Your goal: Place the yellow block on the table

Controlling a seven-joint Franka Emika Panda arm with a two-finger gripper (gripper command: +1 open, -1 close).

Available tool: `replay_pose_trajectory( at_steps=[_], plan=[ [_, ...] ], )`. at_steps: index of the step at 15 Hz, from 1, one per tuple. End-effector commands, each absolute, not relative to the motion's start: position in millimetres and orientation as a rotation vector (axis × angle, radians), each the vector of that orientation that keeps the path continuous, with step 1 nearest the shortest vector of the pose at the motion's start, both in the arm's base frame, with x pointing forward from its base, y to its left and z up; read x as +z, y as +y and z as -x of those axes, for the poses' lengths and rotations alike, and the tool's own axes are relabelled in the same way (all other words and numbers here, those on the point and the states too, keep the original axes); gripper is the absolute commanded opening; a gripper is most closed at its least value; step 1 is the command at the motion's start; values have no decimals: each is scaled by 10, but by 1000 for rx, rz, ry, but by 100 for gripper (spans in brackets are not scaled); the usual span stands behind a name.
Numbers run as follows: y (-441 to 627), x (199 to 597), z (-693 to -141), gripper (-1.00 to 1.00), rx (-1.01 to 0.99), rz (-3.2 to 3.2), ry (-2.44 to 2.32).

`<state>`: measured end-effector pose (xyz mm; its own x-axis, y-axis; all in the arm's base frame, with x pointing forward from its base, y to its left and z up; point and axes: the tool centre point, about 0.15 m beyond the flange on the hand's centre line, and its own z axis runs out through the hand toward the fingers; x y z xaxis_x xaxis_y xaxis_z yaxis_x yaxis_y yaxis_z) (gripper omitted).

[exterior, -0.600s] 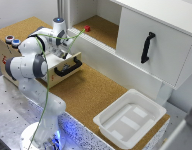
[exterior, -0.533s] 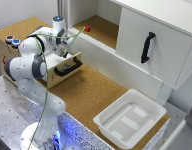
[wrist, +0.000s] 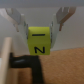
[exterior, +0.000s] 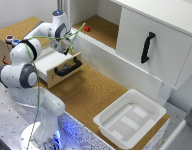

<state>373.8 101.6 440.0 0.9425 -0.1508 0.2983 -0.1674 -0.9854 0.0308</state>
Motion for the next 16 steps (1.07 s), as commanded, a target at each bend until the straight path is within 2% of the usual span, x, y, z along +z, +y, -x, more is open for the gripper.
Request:
replay_pose_trajectory(
  at_steps=[1, 8, 16],
  plan=[
    [-67, 3849, -3720, -100, 485, -3126, -206],
    [-908, 3239, -3513, -100, 438, -3156, -28],
    [-1393, 2594, -3891, -100, 353, -3197, -101]
  ],
)
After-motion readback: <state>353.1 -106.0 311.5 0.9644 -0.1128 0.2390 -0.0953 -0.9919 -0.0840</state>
